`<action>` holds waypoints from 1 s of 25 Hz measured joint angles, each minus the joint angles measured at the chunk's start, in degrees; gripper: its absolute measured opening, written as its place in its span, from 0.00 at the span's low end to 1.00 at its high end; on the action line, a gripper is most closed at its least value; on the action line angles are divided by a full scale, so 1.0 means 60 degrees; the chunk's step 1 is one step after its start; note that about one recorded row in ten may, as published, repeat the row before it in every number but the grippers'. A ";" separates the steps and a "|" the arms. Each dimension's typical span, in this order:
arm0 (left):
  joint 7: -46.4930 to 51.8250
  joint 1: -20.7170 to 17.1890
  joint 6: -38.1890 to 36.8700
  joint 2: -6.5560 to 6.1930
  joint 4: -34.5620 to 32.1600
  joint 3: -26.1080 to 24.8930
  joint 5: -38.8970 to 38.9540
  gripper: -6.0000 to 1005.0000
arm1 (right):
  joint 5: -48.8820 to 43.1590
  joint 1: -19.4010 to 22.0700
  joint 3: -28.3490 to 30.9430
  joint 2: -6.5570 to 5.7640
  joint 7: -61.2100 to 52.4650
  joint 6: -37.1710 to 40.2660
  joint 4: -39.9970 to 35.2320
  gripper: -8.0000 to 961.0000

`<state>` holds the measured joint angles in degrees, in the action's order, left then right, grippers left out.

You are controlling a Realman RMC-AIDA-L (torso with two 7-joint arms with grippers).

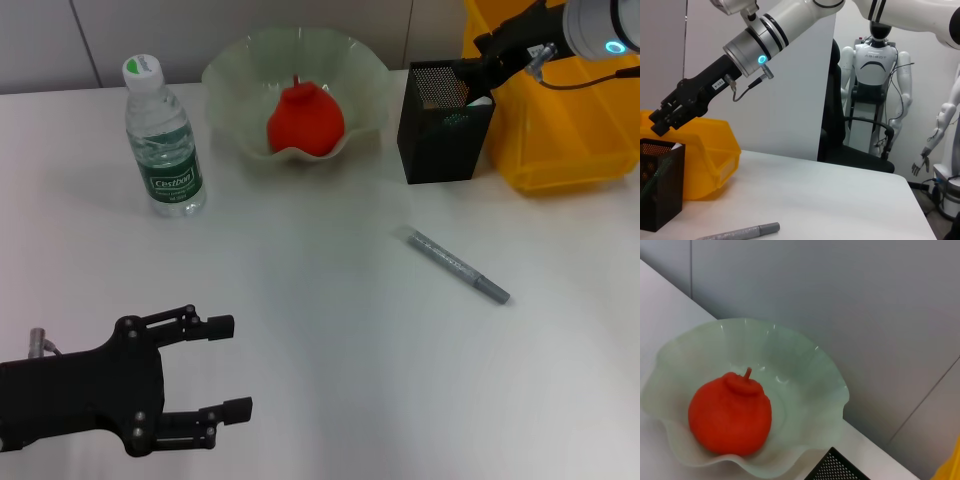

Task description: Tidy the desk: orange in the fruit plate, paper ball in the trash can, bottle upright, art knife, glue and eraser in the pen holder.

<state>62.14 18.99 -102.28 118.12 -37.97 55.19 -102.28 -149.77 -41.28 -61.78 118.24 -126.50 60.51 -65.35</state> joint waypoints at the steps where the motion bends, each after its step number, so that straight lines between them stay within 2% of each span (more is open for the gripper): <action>1: 0.0000 0.0000 -0.0021 0.0001 -0.0010 0.0000 0.0000 0.81 | 0.0000 0.0000 0.0000 0.0000 0.0000 0.0000 0.0000 0.39; 4: 0.0000 0.0000 -0.0097 0.0001 -0.0039 0.0000 0.0000 0.81 | -0.0058 0.0034 -0.0001 0.0008 -0.0271 0.0535 -0.0422 0.41; 7: 0.0000 -0.0009 -0.0159 0.0001 -0.0053 0.0000 0.0001 0.81 | -0.0084 0.0116 -0.0058 0.0016 -0.0900 0.1836 -0.1183 0.41; 8: -0.0015 -0.0025 -0.0186 0.0001 -0.0056 0.0000 0.0000 0.81 | -0.0163 0.0129 -0.0108 0.0016 -0.1474 0.2895 -0.1728 0.41; 9: -0.0015 -0.0025 -0.0186 0.0001 -0.0056 0.0000 0.0000 0.81 | -0.0163 0.0129 -0.0108 0.0016 -0.1474 0.2895 -0.1728 0.41; 13: -0.0062 -0.0035 -0.0256 0.0000 -0.0036 0.0001 -0.0002 0.81 | -0.0843 0.0000 -0.0341 0.0071 -0.2540 0.4749 -0.2502 0.41; 15: -0.0106 -0.0024 -0.0289 0.0000 -0.0008 0.0006 -0.0004 0.81 | -0.1169 -0.0155 -0.0605 0.0109 -0.2916 0.5528 -0.2480 0.41; 17: -0.0141 -0.0013 -0.0298 0.0000 0.0002 0.0016 -0.0005 0.81 | -0.1292 -0.0233 -0.0702 0.0117 -0.3062 0.5739 -0.2352 0.41; 18: -0.0179 -0.0011 -0.0304 0.0000 0.0004 0.0019 -0.0011 0.81 | -0.1605 -0.0438 -0.0938 0.0117 -0.3313 0.5933 -0.1793 0.41; 20: -0.0194 -0.0009 -0.0308 0.0000 0.0003 0.0016 -0.0025 0.81 | -0.1718 -0.0505 -0.1049 0.0122 -0.3384 0.5929 -0.1491 0.41; 25: -0.0271 -0.0072 -0.0320 0.0000 0.0000 0.0000 -0.0026 0.81 | -0.1777 -0.0544 -0.1431 0.0143 -0.3417 0.5002 -0.0369 0.41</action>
<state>60.51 18.55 -104.20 118.12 -37.97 55.20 -102.44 -160.43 -44.54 -70.37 119.10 -147.01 90.52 -67.56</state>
